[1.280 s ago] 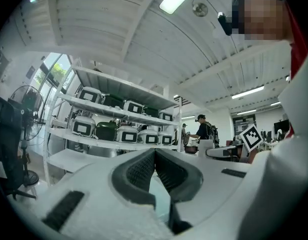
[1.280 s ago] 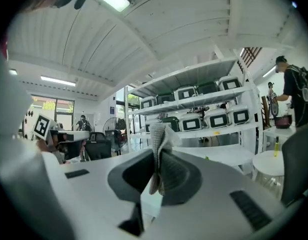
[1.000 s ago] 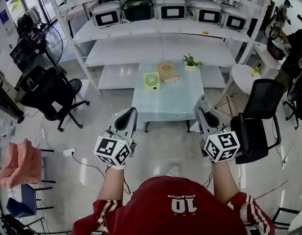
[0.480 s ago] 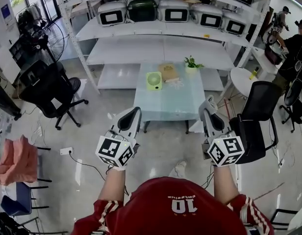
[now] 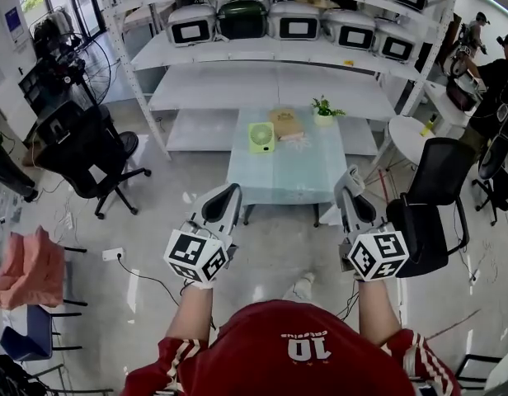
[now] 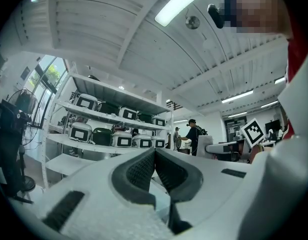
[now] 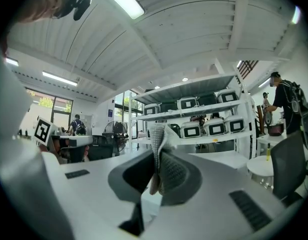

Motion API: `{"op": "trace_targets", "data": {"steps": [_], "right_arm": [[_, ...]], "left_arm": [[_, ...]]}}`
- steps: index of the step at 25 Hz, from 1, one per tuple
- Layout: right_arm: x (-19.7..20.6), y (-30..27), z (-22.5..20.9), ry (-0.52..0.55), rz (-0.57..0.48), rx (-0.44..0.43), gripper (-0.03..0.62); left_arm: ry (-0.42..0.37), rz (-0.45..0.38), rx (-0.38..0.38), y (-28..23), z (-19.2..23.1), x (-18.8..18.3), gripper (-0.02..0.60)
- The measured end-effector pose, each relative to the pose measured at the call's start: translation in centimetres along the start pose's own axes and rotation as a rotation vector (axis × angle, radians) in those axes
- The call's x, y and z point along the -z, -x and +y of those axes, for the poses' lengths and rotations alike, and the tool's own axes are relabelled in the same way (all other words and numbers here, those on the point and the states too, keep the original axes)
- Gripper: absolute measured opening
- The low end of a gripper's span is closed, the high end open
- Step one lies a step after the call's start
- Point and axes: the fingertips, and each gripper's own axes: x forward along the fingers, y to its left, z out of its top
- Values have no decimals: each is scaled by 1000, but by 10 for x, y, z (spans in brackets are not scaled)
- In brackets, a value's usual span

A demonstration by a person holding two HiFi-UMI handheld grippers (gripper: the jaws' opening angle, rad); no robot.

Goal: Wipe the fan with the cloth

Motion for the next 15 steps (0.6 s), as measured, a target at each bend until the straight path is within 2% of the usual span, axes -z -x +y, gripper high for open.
{"op": "trace_targets", "data": {"steps": [15], "right_arm": [[4,7,-5,15,-7,-19,18]], "left_arm": [[-20,17,22,-13,-16,6,5]]}}
